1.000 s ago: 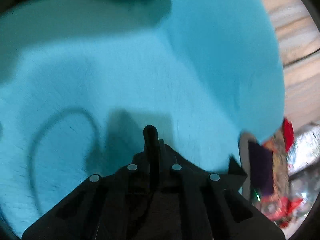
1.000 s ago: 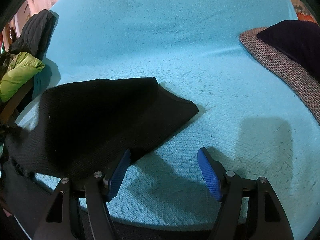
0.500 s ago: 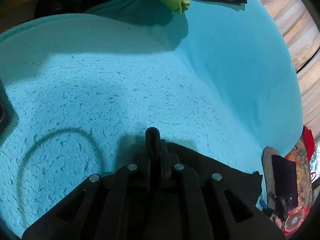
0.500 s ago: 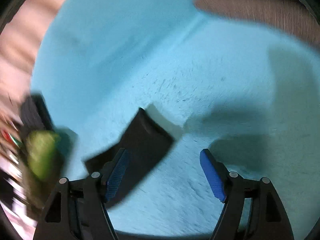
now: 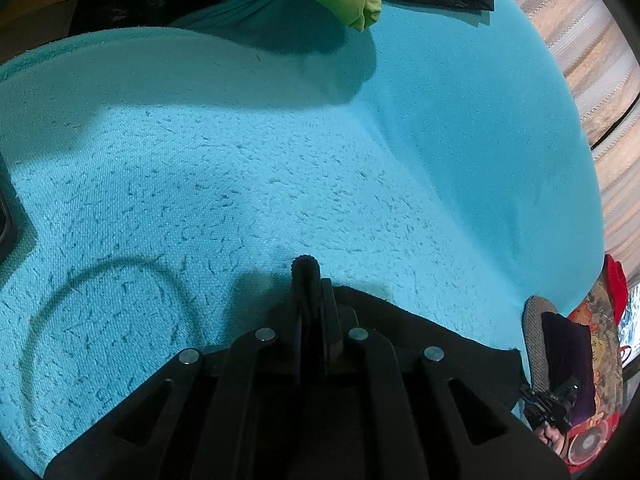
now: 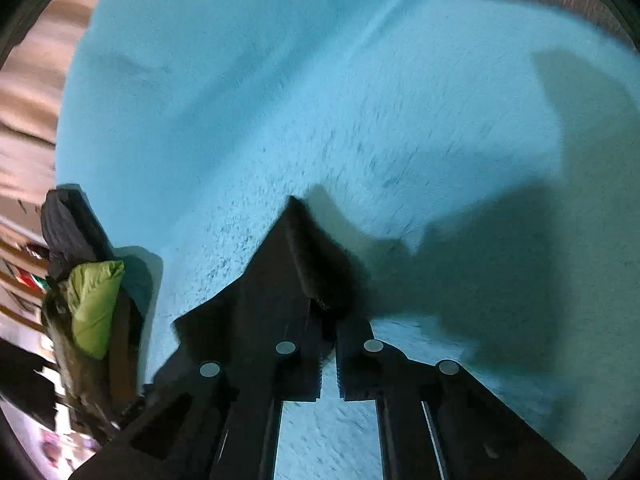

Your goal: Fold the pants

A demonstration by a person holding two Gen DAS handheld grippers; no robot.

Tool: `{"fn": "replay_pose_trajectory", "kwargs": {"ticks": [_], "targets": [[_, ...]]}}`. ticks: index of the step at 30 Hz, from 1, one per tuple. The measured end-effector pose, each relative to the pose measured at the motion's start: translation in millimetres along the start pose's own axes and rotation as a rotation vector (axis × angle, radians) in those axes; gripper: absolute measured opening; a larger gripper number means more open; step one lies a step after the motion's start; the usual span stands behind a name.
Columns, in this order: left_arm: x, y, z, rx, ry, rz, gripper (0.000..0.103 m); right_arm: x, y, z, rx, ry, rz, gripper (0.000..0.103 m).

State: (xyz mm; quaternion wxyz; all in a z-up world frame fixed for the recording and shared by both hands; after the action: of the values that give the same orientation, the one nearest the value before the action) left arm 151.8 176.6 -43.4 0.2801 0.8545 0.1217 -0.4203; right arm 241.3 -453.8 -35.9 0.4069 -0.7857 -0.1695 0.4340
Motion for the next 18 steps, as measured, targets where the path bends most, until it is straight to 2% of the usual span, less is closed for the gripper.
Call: {"fn": "replay_pose_trajectory", "kwargs": {"ticks": [2,5,8,10,11,12,13,14,16,18], "targets": [[0,0,0,-0.001,0.0,0.002,0.006,-22,-1,6,-0.015,0.037,0.025,0.003],[0,-1,1,0.0,-0.003,0.009,0.007,-45,10,19,-0.003,0.045,0.066,0.003],[0,0,1,0.003,-0.003,0.008,0.007,-47,20,33,-0.005,0.014,0.081,0.004],[0,0,1,0.003,-0.002,0.007,0.007,-47,23,32,-0.015,0.035,0.091,0.003],[0,0,1,0.003,-0.002,0.007,0.007,-48,21,28,-0.025,0.056,0.12,0.003],[0,-1,0,0.003,-0.001,0.006,0.007,-51,18,22,-0.041,0.083,0.191,0.003],[0,-1,0,0.002,-0.002,0.007,0.007,-57,13,16,-0.073,0.118,0.281,0.013],[0,-1,-1,0.001,-0.002,0.008,0.007,-61,6,8,-0.109,0.153,0.348,0.014],[2,-1,-1,0.002,-0.003,0.007,0.007,-65,-4,-8,-0.162,0.172,0.35,0.014],[2,-1,-1,-0.003,-0.005,0.013,0.007,-46,-21,-25,-0.207,0.089,0.278,0.016]]}}
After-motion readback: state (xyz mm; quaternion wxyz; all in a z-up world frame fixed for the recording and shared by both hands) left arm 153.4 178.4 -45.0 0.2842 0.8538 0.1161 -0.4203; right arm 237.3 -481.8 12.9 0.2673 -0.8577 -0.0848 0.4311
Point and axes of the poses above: each gripper's, at about its wrist camera, not at the fingertips, and x roughly the way its jaws point, y to its right, z to its underside, the point moved 3 cm from there along x, roughly the way its jaws point, and after that the axes turned 14 degrees about -z, right-handed, at the moved point
